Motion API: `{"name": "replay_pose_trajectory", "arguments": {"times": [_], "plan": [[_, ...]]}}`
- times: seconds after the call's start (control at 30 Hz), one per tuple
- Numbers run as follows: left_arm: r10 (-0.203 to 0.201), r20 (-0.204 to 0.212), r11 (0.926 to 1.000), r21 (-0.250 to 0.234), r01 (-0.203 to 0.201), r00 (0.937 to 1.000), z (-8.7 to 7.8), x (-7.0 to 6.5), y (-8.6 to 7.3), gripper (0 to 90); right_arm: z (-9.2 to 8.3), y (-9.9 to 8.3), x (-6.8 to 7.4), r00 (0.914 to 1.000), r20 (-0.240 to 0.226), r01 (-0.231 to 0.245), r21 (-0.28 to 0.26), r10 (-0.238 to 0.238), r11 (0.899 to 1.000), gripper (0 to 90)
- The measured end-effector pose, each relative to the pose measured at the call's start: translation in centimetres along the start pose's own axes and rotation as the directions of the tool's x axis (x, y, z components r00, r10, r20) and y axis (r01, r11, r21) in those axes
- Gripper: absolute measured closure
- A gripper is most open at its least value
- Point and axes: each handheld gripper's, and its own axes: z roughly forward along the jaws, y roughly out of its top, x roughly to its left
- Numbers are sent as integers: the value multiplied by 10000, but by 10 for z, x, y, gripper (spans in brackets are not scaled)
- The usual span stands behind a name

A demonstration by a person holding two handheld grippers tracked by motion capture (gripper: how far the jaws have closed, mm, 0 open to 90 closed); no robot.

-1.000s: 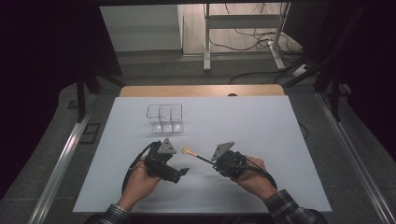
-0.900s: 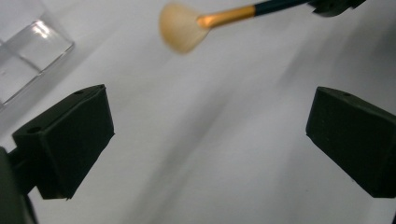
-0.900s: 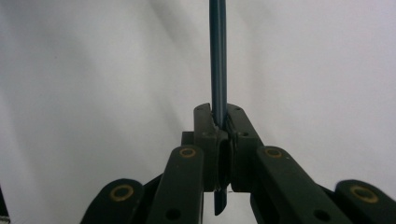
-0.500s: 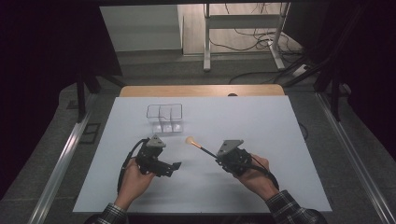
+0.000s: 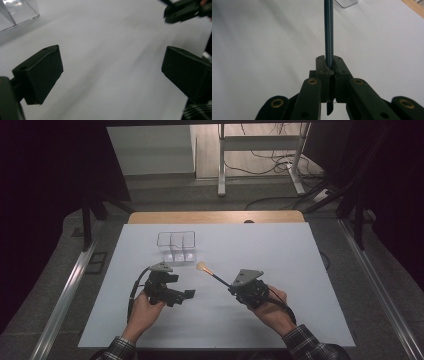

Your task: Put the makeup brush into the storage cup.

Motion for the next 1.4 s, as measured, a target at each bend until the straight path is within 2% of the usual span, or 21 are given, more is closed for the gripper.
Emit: {"name": "replay_pose_trajectory", "arguments": {"times": [0.13,0.23,0.33,0.57,0.77,0.97,1.13,1.23,1.27,1.3,1.33,1.37,1.4], "plan": [[-157,371,9998,-74,160,9992,0,-3,4,26,2,1,4,10000,-54,-50,-172,49,9998,852],[-265,844,9995,-170,280,9961,3,-5,6,16,3,3,8,9999,-74,-98,-345,96,9994,852],[-105,973,9999,-78,114,9952,7,-9,9,19,3,5,13,9994,-246,-271,-602,257,9978,852],[-214,1285,9995,-203,242,9915,10,-11,11,60,6,8,20,9984,-420,-411,-819,378,9958,851],[-157,1653,9993,-317,212,9861,9,-12,12,175,9,10,29,9982,-507,-362,-952,315,9948,849],[-302,1891,9987,-340,373,9815,9,-11,12,297,12,11,35,9976,-669,-242,-1032,173,9944,847],[-563,2142,9973,-345,651,9752,9,-10,12,399,14,11,38,9969,-782,-92,-977,16,9952,846],[-832,2268,9950,-350,935,9704,8,-9,11,506,16,11,40,9961,-872,24,-897,-103,9960,845],[-1006,2362,9932,-342,1117,9665,8,-8,10,560,16,11,41,9959,-895,28,-884,-108,9961,845],[-1212,2723,9897,-405,1372,9545,7,-6,9,623,16,11,42,9959,-894,38,-863,-116,9963,845],[-1378,3347,9849,-531,1647,9322,7,-2,8,687,17,11,42,9964,-831,86,-787,-151,9969,845],[-1534,3926,9792,-627,1928,9068,7,-1,7,777,18,11,42,9968,-780,132,-703,-187,9974,842],[-1511,3872,9799,-629,1896,9095,6,-3,8,826,19,10,41,9962,-853,100,-661,-157,9978,838]]}}
